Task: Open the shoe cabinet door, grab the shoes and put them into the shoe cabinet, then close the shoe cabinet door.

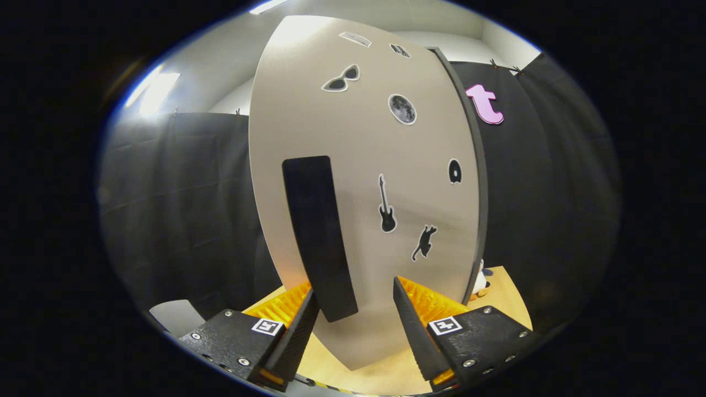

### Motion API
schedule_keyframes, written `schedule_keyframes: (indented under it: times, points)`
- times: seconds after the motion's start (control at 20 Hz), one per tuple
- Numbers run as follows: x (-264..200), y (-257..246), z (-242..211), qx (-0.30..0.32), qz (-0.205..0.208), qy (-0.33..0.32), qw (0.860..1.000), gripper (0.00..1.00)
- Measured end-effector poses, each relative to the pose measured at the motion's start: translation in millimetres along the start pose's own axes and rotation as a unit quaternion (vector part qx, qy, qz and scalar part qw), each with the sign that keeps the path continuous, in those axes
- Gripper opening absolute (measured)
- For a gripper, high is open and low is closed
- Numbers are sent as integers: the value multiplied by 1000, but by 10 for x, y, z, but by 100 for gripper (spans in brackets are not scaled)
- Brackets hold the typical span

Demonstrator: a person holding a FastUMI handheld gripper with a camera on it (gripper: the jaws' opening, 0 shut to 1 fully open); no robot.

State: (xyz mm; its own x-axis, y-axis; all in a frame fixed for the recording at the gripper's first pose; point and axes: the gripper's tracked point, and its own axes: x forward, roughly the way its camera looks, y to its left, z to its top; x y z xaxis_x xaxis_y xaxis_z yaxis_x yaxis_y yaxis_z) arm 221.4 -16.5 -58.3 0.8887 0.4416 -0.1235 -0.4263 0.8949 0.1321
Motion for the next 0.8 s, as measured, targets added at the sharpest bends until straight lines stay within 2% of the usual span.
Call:
schedule_keyframes:
  times: [0.35, 0.8]
  points:
    - [169, 66, 44, -18, 2, -3, 1000, 89]
    - [363, 146, 91, -32, -19, -11, 999, 91]
